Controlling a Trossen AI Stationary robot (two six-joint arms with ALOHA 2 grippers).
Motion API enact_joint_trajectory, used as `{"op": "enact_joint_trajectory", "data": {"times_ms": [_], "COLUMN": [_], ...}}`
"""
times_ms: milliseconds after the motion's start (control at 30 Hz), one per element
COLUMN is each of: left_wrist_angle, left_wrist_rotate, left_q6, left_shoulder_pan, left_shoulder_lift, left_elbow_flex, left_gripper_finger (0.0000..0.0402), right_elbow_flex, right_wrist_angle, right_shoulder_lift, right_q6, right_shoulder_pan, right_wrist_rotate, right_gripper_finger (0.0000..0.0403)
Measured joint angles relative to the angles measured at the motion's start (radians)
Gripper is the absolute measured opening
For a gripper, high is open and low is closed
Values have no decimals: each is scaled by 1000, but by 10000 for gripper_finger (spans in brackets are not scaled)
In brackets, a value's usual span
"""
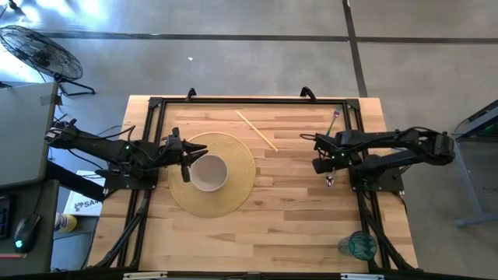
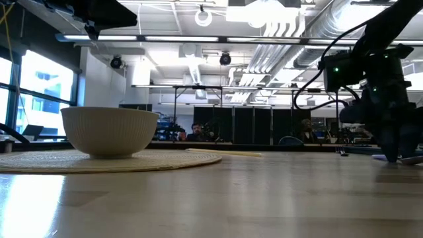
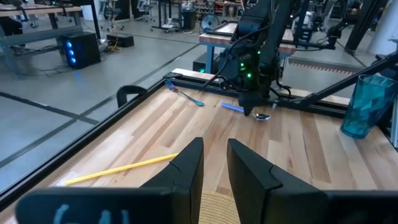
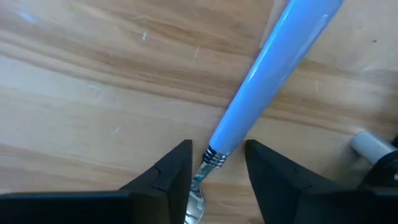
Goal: Pick & Place Utensil
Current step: Put the violet spoon into the white bowl
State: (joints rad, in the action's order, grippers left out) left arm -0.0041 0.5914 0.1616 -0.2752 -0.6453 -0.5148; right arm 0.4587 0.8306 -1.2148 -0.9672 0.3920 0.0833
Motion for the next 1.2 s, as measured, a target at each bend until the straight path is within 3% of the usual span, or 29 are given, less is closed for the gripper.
{"op": "enact_joint_trajectory", "data": {"times_ms": [500,1067,1200], "left_wrist_angle": [0,0,0], "left_wrist_rotate": [0,0,0], "left_q6": [0,0,0], "left_shoulder_pan": [0,0,0], "left_shoulder_lift": [0,0,0], "left_elbow_flex": [0,0,0], "left_gripper_finger": [69,69,69], "right_elbow_flex": [-1,-2,-1], "right_wrist_angle": [-26,-31,-33], "right_shoulder_lift": [0,-1,-1], "right_q6": [6,25,26], "right_shoulder_pan": [0,0,0], "right_wrist_rotate": [-50,-74,-75], "right_gripper_finger": [82,81,66]}}
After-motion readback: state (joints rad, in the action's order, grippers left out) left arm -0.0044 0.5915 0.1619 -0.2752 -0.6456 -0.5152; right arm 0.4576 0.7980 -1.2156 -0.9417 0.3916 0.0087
